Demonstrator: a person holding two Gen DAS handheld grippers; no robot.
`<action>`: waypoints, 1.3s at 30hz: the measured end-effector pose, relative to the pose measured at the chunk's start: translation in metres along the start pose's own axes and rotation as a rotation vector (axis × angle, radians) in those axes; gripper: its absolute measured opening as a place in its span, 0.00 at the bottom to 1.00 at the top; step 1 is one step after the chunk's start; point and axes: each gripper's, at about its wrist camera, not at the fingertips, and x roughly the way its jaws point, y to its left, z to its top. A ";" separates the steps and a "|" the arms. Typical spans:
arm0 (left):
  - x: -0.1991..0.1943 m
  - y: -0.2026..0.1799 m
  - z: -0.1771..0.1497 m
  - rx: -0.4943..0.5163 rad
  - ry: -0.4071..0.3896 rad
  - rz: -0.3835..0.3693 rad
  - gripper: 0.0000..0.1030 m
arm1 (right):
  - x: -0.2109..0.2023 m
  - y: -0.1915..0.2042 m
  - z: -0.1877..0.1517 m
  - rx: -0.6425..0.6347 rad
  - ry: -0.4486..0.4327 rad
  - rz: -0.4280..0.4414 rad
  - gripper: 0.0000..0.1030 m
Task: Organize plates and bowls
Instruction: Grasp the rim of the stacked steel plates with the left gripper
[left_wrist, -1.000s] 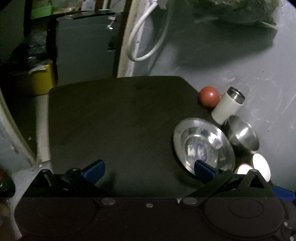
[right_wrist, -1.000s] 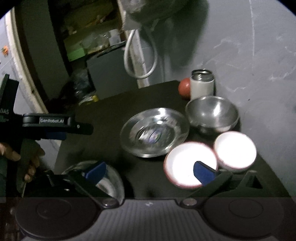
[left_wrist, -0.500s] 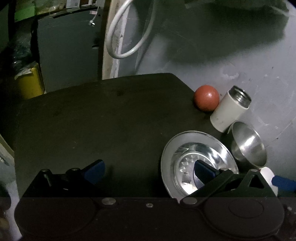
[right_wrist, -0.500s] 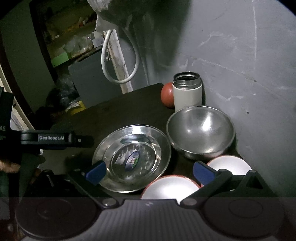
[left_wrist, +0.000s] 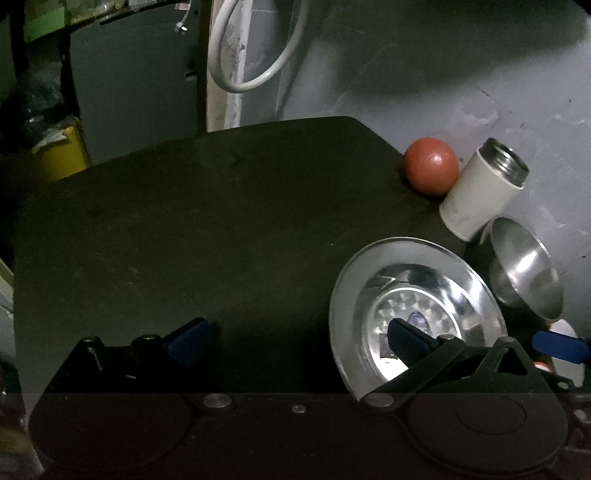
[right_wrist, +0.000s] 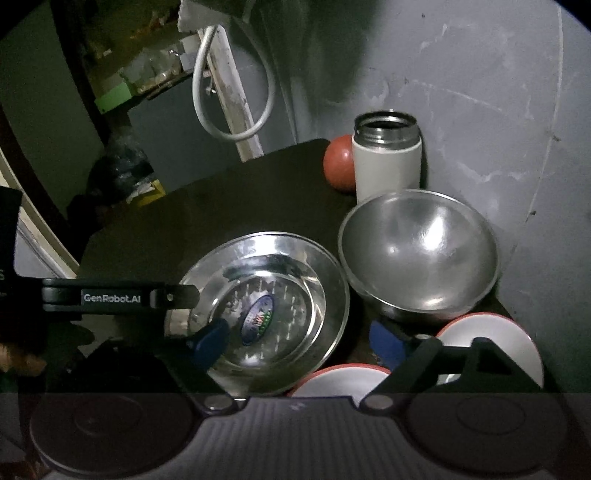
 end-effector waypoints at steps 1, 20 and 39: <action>0.001 -0.001 0.000 0.005 0.002 0.001 0.99 | 0.002 0.000 0.000 0.000 0.007 -0.006 0.82; 0.005 -0.007 0.003 -0.004 0.001 -0.064 0.72 | 0.018 0.002 0.005 -0.002 0.023 -0.033 0.58; 0.008 -0.007 0.007 -0.027 0.040 -0.035 0.36 | 0.035 -0.007 0.005 0.035 0.051 -0.043 0.31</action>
